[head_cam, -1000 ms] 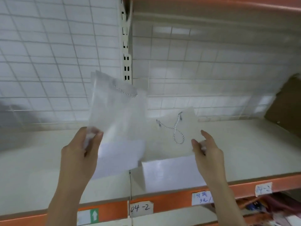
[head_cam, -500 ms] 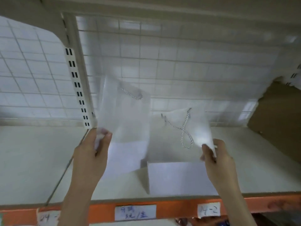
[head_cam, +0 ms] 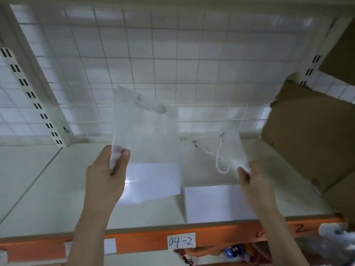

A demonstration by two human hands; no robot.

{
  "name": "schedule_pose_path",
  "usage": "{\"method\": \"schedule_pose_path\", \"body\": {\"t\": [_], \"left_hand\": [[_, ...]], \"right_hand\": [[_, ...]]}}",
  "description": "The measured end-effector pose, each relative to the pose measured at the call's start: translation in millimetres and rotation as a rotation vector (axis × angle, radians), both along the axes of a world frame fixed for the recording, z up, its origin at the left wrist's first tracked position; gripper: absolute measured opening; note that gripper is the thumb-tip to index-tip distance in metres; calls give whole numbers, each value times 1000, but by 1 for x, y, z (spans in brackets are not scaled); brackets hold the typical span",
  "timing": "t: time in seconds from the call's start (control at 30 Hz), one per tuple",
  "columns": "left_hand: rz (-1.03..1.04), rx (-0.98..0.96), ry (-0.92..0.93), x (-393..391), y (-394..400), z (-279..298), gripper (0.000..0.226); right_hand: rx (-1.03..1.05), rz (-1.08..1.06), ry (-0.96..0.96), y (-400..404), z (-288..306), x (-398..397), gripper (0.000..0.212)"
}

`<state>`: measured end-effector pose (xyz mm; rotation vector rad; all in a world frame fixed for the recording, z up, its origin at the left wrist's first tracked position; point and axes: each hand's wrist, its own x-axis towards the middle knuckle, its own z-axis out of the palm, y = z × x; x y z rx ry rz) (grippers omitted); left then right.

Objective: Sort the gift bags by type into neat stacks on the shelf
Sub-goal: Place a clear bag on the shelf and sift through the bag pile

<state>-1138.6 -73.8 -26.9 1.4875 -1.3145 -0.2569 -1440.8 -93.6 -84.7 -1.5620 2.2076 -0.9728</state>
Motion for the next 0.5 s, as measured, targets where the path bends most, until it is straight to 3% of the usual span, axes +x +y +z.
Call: {"method": "schedule_pose_path", "body": {"t": [0.33, 0.5], "left_hand": [[-40, 78, 19, -46, -16, -18, 12], [-10, 111, 90, -77, -21, -18, 6]], "right_hand": [[108, -84, 57, -24, -1, -69, 35], [175, -111, 221, -40, -2, -105, 35]]}}
